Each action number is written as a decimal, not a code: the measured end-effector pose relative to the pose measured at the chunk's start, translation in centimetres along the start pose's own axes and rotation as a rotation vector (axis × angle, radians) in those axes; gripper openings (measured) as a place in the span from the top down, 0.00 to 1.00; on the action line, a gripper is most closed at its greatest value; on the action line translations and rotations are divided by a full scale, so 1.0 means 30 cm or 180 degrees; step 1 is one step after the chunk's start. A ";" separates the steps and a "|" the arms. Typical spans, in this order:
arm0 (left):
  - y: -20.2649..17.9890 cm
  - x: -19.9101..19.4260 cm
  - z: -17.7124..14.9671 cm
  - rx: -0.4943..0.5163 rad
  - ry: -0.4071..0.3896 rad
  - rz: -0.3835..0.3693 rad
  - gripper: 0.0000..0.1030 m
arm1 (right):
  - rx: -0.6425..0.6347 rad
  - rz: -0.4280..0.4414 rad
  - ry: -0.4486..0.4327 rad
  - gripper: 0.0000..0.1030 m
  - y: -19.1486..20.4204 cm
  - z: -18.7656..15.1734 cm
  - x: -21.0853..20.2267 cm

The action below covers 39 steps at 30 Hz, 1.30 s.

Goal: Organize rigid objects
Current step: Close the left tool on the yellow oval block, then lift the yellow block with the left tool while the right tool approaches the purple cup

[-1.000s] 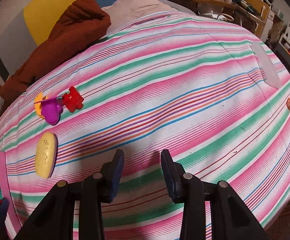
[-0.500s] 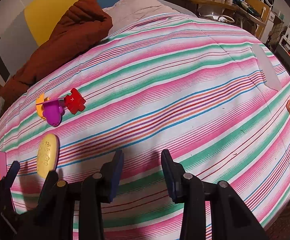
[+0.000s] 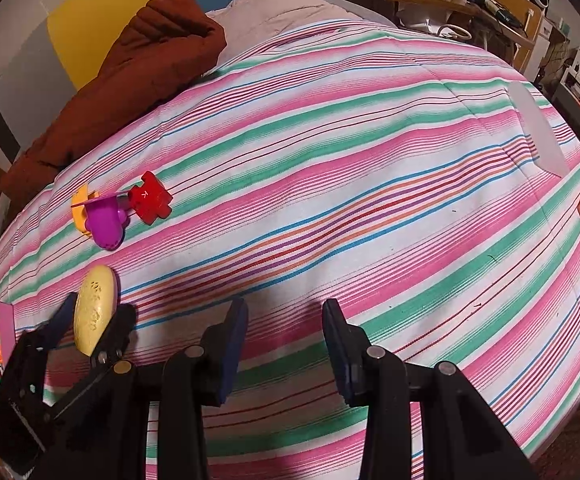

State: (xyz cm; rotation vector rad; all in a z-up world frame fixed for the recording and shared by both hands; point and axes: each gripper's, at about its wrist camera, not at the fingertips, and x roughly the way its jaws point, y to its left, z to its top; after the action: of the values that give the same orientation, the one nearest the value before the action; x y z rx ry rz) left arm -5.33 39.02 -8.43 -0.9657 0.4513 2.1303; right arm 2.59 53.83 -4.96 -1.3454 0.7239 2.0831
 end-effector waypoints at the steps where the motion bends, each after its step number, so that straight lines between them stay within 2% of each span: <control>1: 0.011 -0.004 -0.004 -0.0054 -0.0012 -0.0048 0.56 | -0.0006 -0.0006 0.0002 0.63 0.004 0.000 0.003; 5: 0.063 -0.036 -0.040 -0.0245 -0.0055 -0.0100 0.56 | -0.0037 -0.0019 0.0036 0.63 0.012 -0.003 0.016; 11: 0.134 -0.112 -0.127 -0.0384 -0.0119 -0.0048 0.56 | -0.0099 0.0080 0.0051 0.63 0.032 -0.005 0.028; 14: 0.173 -0.156 -0.180 -0.0458 -0.0165 0.0024 0.56 | -0.0194 0.0252 -0.0026 0.63 0.070 0.004 0.028; 16: 0.206 -0.179 -0.210 -0.0548 -0.0202 0.0083 0.56 | -0.0215 0.0488 -0.0178 0.63 0.104 0.020 0.019; 18: 0.235 -0.205 -0.243 -0.0656 -0.0242 0.0122 0.56 | -0.0358 0.0605 -0.0308 0.63 0.141 0.043 0.019; 21: 0.270 -0.229 -0.278 -0.0744 -0.0277 0.0158 0.56 | -0.0785 0.0379 -0.0545 0.63 0.215 0.086 0.051; 23: 0.277 -0.237 -0.293 -0.0745 -0.0293 0.0156 0.56 | -0.0949 0.0275 -0.0573 0.63 0.242 0.112 0.092; 26: 0.286 -0.239 -0.302 -0.0755 -0.0306 0.0120 0.56 | -0.1096 0.0278 -0.0505 0.63 0.271 0.148 0.154; 29: 0.285 -0.228 -0.304 -0.0757 -0.0276 0.0123 0.57 | -0.1246 0.0399 -0.0523 0.63 0.293 0.157 0.183; 31: 0.281 -0.226 -0.305 -0.0744 -0.0275 0.0139 0.57 | -0.1348 0.0301 -0.0607 0.63 0.315 0.160 0.191; 39: 0.281 -0.226 -0.309 -0.0746 -0.0293 0.0148 0.57 | -0.1138 0.0491 -0.0598 0.62 0.305 0.213 0.200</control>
State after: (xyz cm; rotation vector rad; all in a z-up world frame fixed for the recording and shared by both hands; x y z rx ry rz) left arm -4.06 24.85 -9.26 -0.9882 0.1823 2.2957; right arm -9.87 52.77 -6.95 -1.2813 0.3982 2.5125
